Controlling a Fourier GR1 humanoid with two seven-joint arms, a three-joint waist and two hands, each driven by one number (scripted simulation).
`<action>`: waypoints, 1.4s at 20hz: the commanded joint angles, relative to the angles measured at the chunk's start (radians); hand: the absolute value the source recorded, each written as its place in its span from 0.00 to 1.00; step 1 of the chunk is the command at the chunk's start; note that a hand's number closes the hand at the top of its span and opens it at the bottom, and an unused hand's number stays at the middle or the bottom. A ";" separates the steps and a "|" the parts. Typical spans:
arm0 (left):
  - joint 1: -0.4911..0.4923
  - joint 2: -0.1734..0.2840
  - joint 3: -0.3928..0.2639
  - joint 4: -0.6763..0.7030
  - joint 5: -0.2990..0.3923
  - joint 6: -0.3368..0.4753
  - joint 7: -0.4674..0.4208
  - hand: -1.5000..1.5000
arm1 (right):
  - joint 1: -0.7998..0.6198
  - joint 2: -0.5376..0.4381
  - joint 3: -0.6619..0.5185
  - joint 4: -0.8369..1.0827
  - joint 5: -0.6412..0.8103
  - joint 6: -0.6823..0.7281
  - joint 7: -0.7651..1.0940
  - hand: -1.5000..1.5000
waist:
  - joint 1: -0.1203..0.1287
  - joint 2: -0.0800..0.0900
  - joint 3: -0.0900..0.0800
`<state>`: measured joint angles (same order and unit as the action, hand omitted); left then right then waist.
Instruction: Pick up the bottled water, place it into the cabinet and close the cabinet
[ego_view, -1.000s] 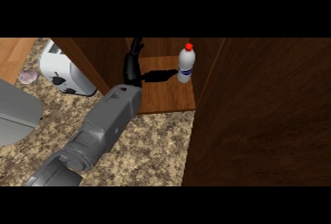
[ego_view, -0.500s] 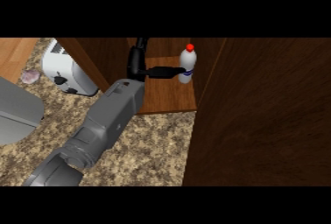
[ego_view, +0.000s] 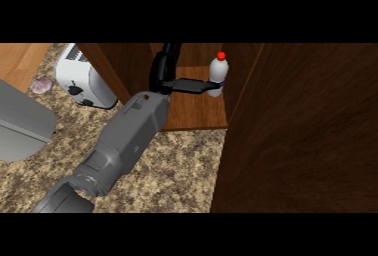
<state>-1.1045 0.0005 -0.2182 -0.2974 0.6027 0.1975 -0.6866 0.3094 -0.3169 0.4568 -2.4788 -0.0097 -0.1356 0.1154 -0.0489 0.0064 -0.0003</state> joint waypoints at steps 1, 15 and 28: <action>0.095 -0.001 -0.038 -0.121 0.035 -0.020 0.017 0.00 | 0.043 0.000 0.001 -0.083 -0.005 -0.003 0.034 0.00 | 0.028 -0.010 0.000; 0.528 0.069 -0.205 -0.729 -0.010 0.092 0.218 1.00 | -0.004 -0.115 0.037 -0.124 0.085 0.057 0.136 1.00 | 0.066 -0.021 0.000; 0.995 0.301 -0.230 -1.245 -0.035 0.060 0.247 1.00 | -0.186 0.024 0.371 -0.072 0.161 0.032 0.379 1.00 | 0.059 -0.012 -0.001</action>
<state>-0.2070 0.2398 -0.4729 -1.4514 0.5577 0.2906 -0.4379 0.1725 -0.3537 0.6829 -2.4767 0.0278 -0.0794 0.3923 0.0173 -0.0076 -0.0011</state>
